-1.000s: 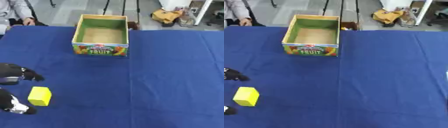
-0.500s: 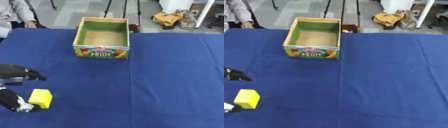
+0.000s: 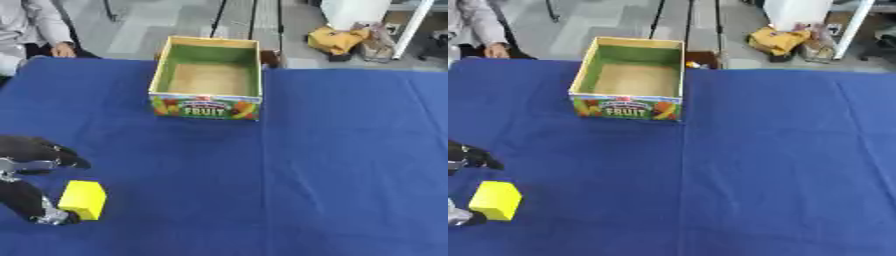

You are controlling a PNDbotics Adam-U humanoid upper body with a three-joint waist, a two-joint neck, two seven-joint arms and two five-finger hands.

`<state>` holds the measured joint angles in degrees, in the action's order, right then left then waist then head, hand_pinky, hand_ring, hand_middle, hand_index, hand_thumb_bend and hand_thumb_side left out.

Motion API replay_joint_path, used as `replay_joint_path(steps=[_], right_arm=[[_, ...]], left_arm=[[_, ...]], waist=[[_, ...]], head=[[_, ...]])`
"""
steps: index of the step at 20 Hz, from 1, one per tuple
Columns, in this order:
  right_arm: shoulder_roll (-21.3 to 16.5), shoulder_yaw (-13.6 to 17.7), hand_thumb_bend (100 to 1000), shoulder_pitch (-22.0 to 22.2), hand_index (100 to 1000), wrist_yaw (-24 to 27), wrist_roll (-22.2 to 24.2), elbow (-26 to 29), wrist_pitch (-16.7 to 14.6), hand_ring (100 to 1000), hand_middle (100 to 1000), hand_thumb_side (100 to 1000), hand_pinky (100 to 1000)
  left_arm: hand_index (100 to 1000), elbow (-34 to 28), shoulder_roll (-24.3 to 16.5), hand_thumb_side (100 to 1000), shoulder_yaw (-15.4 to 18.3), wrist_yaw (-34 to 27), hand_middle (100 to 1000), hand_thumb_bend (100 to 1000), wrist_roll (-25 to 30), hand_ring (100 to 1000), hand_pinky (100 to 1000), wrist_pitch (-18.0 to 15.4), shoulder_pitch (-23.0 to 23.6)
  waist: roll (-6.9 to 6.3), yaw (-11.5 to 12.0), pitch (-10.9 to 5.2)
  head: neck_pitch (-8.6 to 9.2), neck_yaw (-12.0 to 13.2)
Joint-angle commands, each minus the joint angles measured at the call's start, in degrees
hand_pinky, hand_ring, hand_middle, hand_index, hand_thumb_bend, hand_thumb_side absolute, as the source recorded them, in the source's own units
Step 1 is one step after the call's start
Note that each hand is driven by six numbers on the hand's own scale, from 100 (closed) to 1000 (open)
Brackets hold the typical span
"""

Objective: Pick up objects on the table and place them in the box.

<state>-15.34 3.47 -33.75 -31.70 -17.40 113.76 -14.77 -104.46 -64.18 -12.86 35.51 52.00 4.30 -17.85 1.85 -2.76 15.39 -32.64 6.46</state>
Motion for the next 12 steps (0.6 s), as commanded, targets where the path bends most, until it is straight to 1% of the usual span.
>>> replay_joint_path(steps=[1, 7, 12], right_arm=[[-0.6, 0.1, 100, -0.9, 871, 0.3, 0.1, 0.8, 0.0, 880, 734, 1000, 788], [-0.5, 0.2, 100, -1.0, 871, 0.3, 0.0, 0.8, 0.1, 880, 733, 1000, 787], [-0.5, 0.2, 100, -1.1, 871, 0.3, -0.2, 0.8, 0.3, 880, 732, 1000, 787]], left_arm=[[1000, 1.3, -2.0, 714, -0.1, 0.9, 906, 491, 0.0, 906, 820, -0.7, -1.0], [993, 2.6, -1.5, 703, -0.7, 1.5, 890, 496, 0.0, 896, 813, -1.7, -1.2], [990, 3.1, -1.3, 684, -1.1, 1.6, 876, 527, 0.0, 883, 805, -2.2, -1.2]], waist=[[-0.14, 0.0, -0.76], [-0.01, -0.2, -0.44], [0.15, -0.3, -0.20]], head=[[0.57, 0.2], [0.75, 0.5], [0.91, 0.6]])
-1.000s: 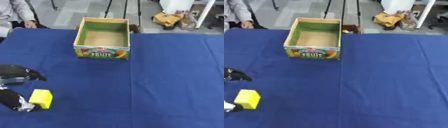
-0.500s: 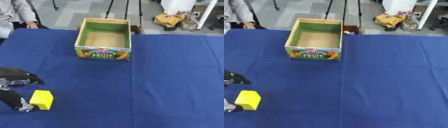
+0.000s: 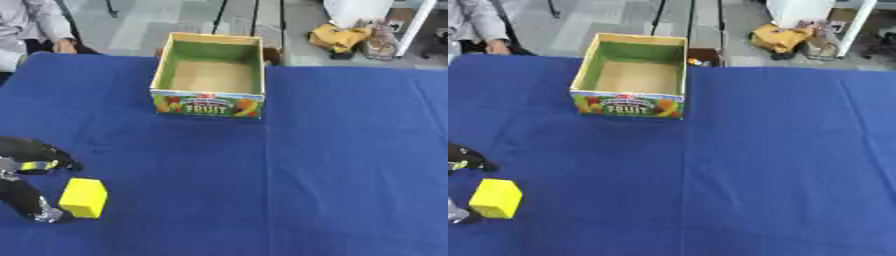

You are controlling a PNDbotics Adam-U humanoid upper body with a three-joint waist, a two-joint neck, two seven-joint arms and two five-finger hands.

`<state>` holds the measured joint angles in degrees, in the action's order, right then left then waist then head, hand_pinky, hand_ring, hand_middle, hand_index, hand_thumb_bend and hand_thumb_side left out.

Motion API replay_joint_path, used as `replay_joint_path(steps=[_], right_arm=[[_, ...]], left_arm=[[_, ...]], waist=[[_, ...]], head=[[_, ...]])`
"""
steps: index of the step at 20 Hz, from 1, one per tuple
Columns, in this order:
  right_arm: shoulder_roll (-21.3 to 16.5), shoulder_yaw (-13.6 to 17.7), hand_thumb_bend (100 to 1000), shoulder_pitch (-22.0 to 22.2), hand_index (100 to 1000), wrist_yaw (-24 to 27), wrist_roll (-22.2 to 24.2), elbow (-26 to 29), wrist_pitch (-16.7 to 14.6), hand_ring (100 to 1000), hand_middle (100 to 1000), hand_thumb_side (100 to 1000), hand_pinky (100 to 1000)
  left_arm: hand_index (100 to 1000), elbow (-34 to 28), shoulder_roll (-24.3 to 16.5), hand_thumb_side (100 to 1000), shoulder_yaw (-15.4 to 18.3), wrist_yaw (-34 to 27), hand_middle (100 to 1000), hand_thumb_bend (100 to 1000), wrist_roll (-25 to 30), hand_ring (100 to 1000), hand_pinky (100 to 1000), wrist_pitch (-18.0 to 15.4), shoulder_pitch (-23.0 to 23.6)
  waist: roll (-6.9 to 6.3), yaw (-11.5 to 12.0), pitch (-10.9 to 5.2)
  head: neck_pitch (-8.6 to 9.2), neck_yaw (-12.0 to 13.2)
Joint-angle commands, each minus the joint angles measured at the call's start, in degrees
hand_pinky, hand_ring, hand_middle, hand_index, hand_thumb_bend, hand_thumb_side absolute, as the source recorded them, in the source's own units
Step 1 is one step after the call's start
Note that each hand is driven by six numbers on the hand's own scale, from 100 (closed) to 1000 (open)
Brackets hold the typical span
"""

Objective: Pick up objects on the table and place them in the box.

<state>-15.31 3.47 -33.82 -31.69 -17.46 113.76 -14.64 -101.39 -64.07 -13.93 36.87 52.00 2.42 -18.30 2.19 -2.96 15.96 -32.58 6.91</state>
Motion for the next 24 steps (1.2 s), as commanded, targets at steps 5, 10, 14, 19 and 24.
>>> replay_joint_path(steps=[5, 10, 14, 19, 24], right_arm=[[-0.4, 0.2, 100, -0.9, 871, 0.2, -0.2, 0.8, 0.3, 880, 731, 1000, 787], [-0.3, 0.3, 100, -0.9, 871, 0.2, -0.2, 0.8, 0.4, 880, 730, 1000, 787], [-0.3, 0.4, 100, -0.8, 871, 0.2, -0.3, 0.8, 0.5, 881, 729, 1000, 786], [-0.3, 0.5, 100, -0.7, 871, 0.1, -0.4, 0.8, 0.7, 881, 729, 1000, 787], [-0.3, 0.6, 100, -0.6, 871, 0.1, -0.6, 0.8, 0.8, 881, 728, 1000, 786]], left_arm=[[993, -0.3, -1.2, 693, 0.0, 0.1, 868, 533, 0.0, 877, 801, -0.5, -0.9], [977, 0.1, -0.9, 704, -0.6, 1.5, 860, 523, 0.0, 873, 797, -0.5, -1.5], [963, 0.5, -0.3, 707, -0.9, 2.4, 844, 515, 0.0, 862, 789, -0.6, -2.0], [949, 1.0, 0.1, 705, -1.6, 1.6, 835, 514, 0.0, 854, 784, -0.9, -2.5], [929, 1.3, 0.4, 709, -1.8, 1.7, 814, 496, 0.0, 837, 772, -1.0, -2.9]], waist=[[-0.13, 0.0, -0.65], [-0.07, -0.1, -0.59], [-0.02, -0.2, -0.51], [-0.01, -0.3, -0.38], [0.02, -0.3, -0.33]], head=[[0.88, 0.2], [1.05, 0.4], [1.14, 0.5], [1.13, 0.6], [1.23, 0.7]])
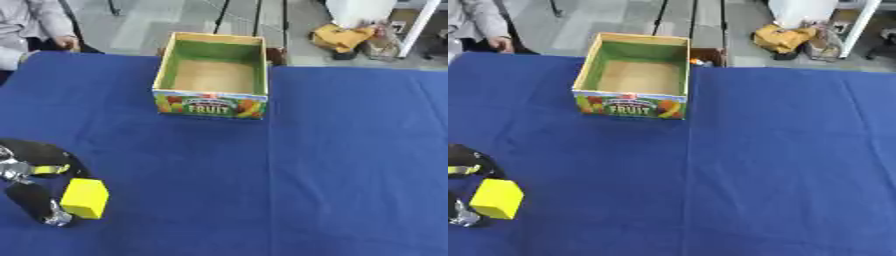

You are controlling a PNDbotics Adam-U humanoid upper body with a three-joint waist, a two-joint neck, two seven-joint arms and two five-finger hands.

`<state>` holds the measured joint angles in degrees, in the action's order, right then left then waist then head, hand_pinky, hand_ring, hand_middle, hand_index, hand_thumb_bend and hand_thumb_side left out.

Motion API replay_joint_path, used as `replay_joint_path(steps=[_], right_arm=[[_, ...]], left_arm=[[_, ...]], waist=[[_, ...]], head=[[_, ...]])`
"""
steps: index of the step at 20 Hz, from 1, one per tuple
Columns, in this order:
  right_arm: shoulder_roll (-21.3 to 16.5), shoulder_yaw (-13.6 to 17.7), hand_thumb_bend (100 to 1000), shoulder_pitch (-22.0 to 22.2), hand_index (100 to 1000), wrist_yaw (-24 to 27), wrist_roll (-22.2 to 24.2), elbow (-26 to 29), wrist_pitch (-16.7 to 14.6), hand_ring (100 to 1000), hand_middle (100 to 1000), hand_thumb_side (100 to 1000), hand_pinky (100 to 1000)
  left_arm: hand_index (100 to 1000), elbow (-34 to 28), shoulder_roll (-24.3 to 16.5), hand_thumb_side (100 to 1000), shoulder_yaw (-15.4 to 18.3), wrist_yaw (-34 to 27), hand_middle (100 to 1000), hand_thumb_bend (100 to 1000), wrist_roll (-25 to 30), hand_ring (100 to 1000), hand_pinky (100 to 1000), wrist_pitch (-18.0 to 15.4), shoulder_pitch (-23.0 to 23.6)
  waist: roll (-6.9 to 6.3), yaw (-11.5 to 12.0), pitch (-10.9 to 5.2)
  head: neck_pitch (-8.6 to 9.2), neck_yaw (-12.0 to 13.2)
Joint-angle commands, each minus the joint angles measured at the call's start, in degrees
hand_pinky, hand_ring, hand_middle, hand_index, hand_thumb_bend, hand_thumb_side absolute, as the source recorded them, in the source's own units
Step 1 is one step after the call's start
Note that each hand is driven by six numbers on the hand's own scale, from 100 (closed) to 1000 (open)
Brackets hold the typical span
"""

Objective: Pick up objects on the table and place them in the box.

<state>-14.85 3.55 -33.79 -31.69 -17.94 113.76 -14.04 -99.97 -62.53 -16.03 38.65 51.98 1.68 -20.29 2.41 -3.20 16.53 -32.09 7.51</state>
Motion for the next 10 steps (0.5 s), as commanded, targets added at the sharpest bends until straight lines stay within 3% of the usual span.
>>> replay_joint_path(steps=[1, 10], right_arm=[[-0.8, 0.6, 100, -0.6, 871, 0.1, -0.2, 0.8, 0.2, 881, 728, 1000, 786], [-0.8, 0.8, 100, -0.6, 871, 0.1, -0.5, 0.8, 0.3, 881, 727, 1000, 786]], left_arm=[[925, -0.2, -1.0, 709, 0.3, -0.1, 811, 494, 0.0, 834, 769, -0.2, -1.0], [891, -0.6, -0.5, 654, 0.6, 0.9, 769, 330, 0.0, 784, 725, 0.4, -1.7]], waist=[[-0.19, -0.1, -0.89], [-0.09, -0.1, -0.69]], head=[[0.76, 0.1], [0.86, 0.2]])
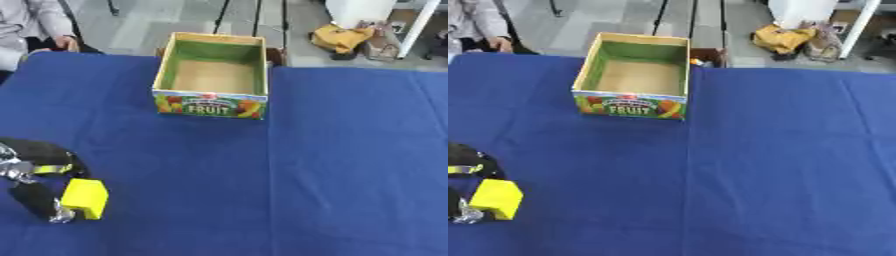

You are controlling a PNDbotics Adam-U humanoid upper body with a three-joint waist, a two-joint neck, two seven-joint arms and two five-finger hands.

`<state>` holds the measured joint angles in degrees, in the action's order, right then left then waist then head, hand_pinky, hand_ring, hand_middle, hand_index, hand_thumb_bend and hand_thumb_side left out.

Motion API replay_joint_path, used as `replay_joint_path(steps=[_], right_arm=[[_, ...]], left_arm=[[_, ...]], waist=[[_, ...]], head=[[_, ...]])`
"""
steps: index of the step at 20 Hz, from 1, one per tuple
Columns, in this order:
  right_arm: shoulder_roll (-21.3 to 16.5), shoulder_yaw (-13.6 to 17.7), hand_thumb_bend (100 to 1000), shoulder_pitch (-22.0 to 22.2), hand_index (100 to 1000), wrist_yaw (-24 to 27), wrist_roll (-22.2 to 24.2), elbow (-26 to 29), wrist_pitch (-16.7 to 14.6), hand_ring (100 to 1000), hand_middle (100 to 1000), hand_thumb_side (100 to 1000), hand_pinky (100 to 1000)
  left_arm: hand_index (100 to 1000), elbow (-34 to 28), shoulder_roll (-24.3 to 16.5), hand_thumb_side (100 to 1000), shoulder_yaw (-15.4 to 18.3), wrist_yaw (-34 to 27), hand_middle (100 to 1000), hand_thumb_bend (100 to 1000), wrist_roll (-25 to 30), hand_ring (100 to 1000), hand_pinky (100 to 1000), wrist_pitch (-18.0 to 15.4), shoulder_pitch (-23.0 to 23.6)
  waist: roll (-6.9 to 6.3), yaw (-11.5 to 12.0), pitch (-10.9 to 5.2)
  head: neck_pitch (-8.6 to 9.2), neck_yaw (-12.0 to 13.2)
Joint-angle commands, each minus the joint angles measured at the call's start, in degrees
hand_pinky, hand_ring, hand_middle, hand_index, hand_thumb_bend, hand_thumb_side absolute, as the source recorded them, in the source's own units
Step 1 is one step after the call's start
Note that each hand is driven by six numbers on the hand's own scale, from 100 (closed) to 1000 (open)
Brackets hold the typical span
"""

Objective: Pick up objects on the table and place them in the box.

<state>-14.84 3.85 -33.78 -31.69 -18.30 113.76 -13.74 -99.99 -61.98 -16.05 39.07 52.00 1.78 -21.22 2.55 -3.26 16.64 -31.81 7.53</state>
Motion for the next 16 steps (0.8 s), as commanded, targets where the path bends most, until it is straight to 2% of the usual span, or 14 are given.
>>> replay_joint_path(steps=[1, 10, 16], right_arm=[[-0.7, 0.5, 100, -0.6, 871, 0.1, -0.2, 0.8, 0.1, 881, 727, 1000, 786], [-0.7, 0.8, 100, -0.5, 871, 0.1, -0.6, 0.8, 0.3, 881, 725, 1000, 785], [-0.7, 0.9, 100, -0.4, 871, 0.1, -0.7, 0.8, 0.4, 881, 725, 1000, 784]], left_arm=[[889, -0.6, -1.0, 653, 0.6, 0.5, 766, 334, 0.0, 780, 718, 0.4, -0.8], [850, -0.6, -0.4, 635, 0.6, -1.2, 720, 333, 0.0, 731, 678, 0.5, -0.8], [781, -1.0, -0.5, 653, 1.0, -1.2, 643, 308, 0.0, 672, 634, 1.0, -1.1]], waist=[[-0.22, -0.1, -0.79], [-0.09, -0.1, -0.66], [-0.12, 0.0, -0.72]], head=[[0.63, 0.2], [0.82, 0.2], [0.88, 0.3]])
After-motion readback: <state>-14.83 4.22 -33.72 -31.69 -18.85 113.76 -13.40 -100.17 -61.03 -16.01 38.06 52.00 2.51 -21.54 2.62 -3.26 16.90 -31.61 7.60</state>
